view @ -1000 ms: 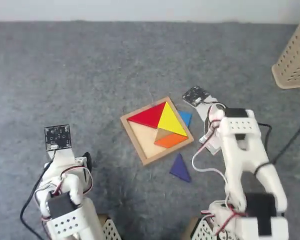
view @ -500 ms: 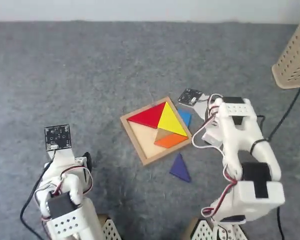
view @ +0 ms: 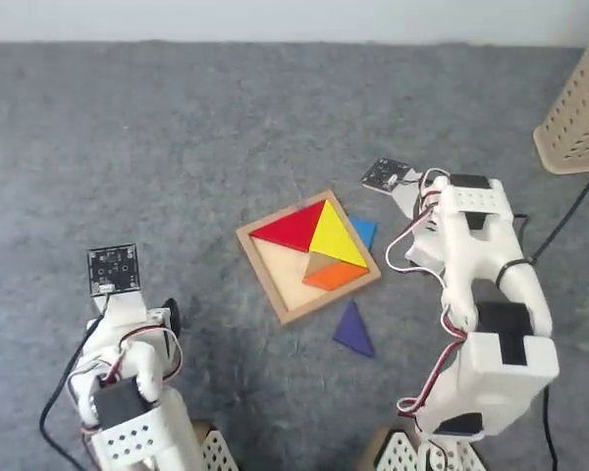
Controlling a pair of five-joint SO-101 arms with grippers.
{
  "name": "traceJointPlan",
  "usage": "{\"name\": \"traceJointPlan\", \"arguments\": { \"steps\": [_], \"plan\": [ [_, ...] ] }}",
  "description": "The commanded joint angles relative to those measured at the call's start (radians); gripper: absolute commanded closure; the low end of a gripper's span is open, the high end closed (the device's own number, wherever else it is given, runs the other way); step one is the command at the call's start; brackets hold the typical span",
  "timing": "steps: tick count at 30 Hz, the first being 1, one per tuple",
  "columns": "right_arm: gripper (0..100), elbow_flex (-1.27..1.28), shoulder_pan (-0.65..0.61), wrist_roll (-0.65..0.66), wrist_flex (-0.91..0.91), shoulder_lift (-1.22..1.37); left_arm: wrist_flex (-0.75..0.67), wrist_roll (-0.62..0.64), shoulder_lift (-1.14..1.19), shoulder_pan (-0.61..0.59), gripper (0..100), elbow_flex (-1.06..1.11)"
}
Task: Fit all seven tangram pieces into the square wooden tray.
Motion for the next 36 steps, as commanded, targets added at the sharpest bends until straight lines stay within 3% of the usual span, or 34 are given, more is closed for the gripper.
{"name": "traceJointPlan", "arguments": {
  "steps": [1,23,30,36],
  "plan": [
    [72.0,-0.084,0.016,-0.054,0.016,-0.093,0.003,0.009,-0.011,0.002,77,-0.005],
    [72.2,-0.092,0.039,-0.068,-0.076,0.119,0.003,0.009,-0.011,0.002,77,-0.005],
    [91.2,-0.092,0.002,-0.071,-0.012,0.114,0.003,0.009,-0.011,0.002,77,-0.005],
    [93.1,-0.092,-0.114,-0.199,0.024,0.077,0.003,0.009,-0.011,0.002,77,-0.005]
  ]
}}
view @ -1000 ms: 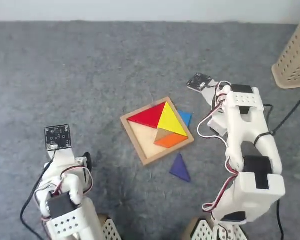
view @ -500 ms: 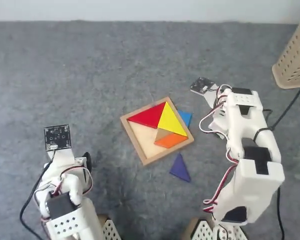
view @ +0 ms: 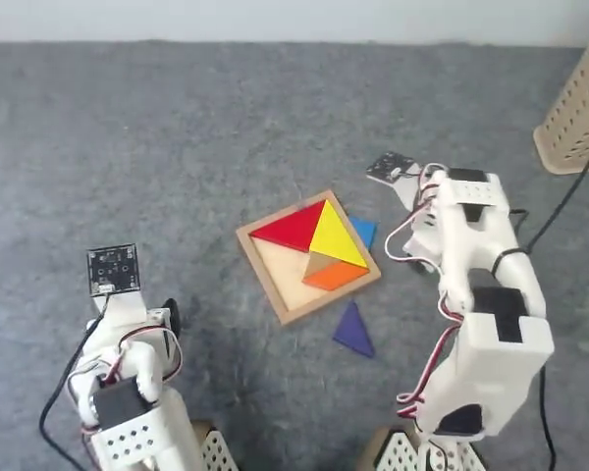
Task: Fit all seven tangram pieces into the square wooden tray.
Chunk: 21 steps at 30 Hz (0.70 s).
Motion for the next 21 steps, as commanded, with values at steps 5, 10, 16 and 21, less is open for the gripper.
{"name": "traceJointPlan", "arguments": {
  "steps": [5,10,16,21],
  "plan": [
    [93.2,-0.017,-0.211,-0.244,0.073,-0.203,0.003,0.009,-0.011,0.002,77,-0.005],
    [93.2,-0.018,-0.404,-0.347,0.064,-0.36,0.003,0.009,-0.011,0.002,77,-0.005],
    [93.2,-0.02,-0.601,-0.354,-0.044,-0.329,0.003,0.009,-0.011,0.002,77,-0.005],
    [93.2,-0.023,-0.653,-0.381,-0.136,-0.234,0.003,0.009,-0.011,0.002,77,-0.005]
  ]
}}
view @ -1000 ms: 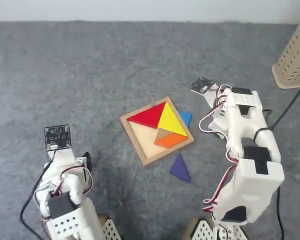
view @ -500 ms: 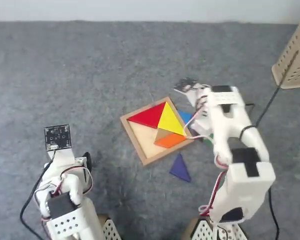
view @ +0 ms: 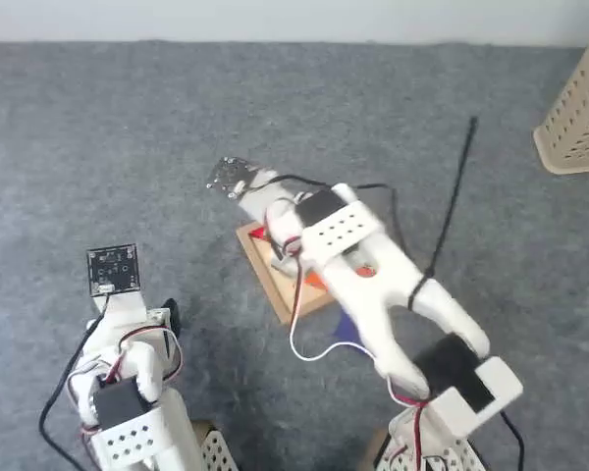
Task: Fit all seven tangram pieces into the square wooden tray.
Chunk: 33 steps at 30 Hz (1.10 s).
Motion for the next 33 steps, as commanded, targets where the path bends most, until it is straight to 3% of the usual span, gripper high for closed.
{"name": "traceJointPlan", "arguments": {
  "steps": [1,18,25,33],
  "plan": [
    [93.2,-0.028,-0.031,-0.063,-0.076,0.018,0.003,0.009,-0.011,0.002,77,-0.005],
    [92.3,-0.026,-0.056,-0.104,-0.104,0.054,0.003,0.009,-0.011,0.002,77,-0.005],
    [76.8,-0.02,-0.054,-0.103,-0.101,0.054,0.003,0.009,-0.011,0.002,77,-0.005],
    [77.8,-0.025,-0.051,-0.101,-0.081,0.044,0.003,0.009,-0.011,0.002,77,-0.005]
  ]
}}
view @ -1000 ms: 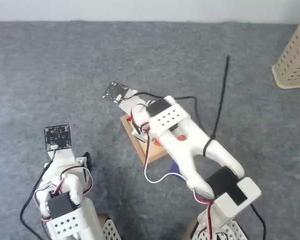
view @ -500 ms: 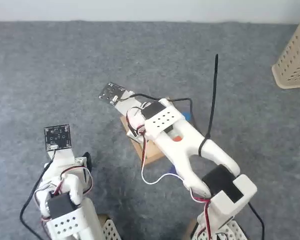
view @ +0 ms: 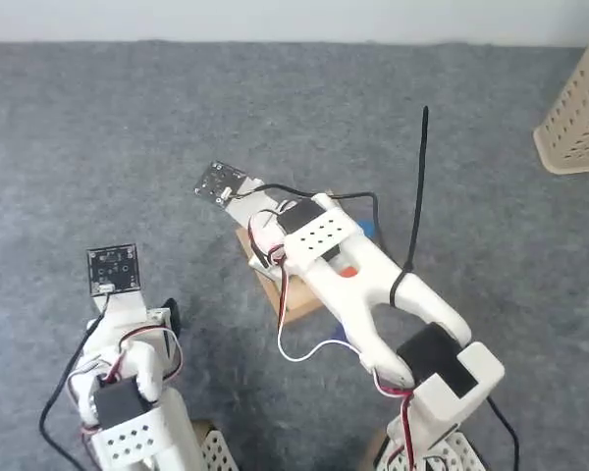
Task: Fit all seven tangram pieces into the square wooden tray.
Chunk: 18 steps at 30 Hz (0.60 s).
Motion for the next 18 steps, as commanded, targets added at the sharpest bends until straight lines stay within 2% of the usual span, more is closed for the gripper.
{"name": "traceJointPlan", "arguments": {
  "steps": [1,4,7,8,10,13,18],
  "plan": [
    [77.9,-0.025,-0.004,-0.008,0.021,-0.033,0.003,0.009,-0.011,0.002,77,-0.005],
    [80.1,-0.034,-0.004,-0.009,0.051,-0.035,0.003,0.009,-0.011,0.002,77,-0.005],
    [97.6,-0.041,-0.004,-0.014,0.048,-0.036,0.003,0.009,-0.011,0.002,77,-0.005],
    [99.8,-0.038,-0.004,-0.017,0.047,-0.045,0.003,0.009,-0.011,0.002,77,-0.005],
    [96.9,-0.02,-0.005,-0.04,0.045,-0.085,0.003,0.009,-0.011,0.002,77,-0.005],
    [98.8,0.063,0.001,-0.084,0.001,-0.197,0.003,0.009,-0.011,0.002,77,-0.005],
    [99.1,0.344,0.056,-0.155,-0.262,-0.398,0.003,0.009,-0.011,0.002,77,-0.005]
  ]
}}
